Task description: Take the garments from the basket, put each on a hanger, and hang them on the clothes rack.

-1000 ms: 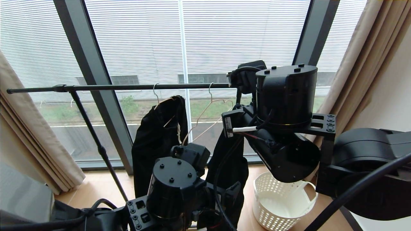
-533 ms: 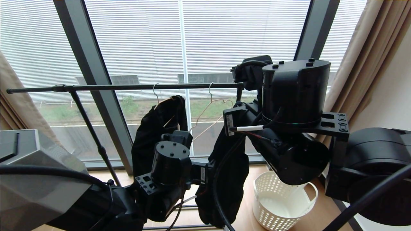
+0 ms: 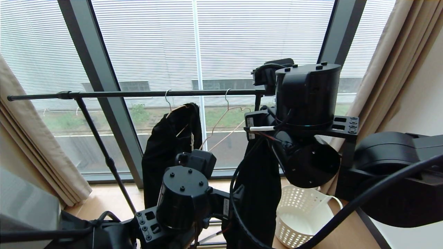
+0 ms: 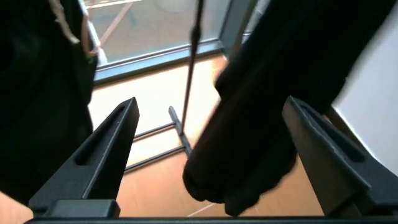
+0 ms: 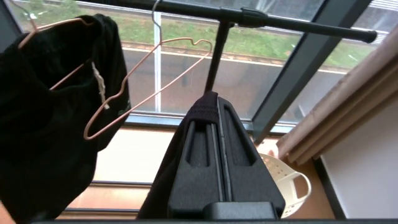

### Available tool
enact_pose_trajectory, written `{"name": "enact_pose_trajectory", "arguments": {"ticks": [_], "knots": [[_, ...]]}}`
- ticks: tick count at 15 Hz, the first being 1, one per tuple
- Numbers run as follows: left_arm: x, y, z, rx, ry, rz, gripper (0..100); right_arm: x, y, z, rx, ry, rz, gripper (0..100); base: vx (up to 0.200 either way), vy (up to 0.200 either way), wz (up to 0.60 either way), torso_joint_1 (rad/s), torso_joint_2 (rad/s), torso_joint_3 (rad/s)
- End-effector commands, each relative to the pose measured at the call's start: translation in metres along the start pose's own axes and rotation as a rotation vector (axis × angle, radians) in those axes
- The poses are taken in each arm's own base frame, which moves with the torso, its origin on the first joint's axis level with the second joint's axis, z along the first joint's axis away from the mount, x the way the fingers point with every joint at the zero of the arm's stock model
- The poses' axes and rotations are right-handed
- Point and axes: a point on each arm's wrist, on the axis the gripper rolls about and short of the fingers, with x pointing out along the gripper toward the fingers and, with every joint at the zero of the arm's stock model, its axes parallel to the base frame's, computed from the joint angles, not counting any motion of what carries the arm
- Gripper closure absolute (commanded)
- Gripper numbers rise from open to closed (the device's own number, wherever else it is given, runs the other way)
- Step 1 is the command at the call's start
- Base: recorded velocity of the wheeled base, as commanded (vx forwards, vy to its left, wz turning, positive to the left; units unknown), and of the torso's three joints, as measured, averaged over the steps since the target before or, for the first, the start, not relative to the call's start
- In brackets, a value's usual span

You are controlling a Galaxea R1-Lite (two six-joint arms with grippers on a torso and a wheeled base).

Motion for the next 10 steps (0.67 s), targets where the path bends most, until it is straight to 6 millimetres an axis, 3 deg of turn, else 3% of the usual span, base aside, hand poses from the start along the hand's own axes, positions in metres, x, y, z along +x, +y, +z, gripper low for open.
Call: {"name": "enact_pose_trajectory", "arguments": {"ticks": [1,5,10], "knots": [[-0.014,-0.015,0.005,0.011,-0.026,-0.063,0,0.005,0.006,-0.002,-0.006,0.003,-0.004,100,0.000,0.000,0.00,0.000,0.00,0.000],[0.013,-0.030,0.007,0.033,-0.039,-0.071,0,0.002,0.006,0.006,0.017,-0.015,-0.009,100,0.000,0.000,0.00,0.000,0.00,0.000],[0.037,-0.033,0.004,0.024,-0.037,-0.049,0,-0.007,0.013,0.006,0.017,-0.021,0.013,100,0.000,0.000,0.00,0.000,0.00,0.000]]}}
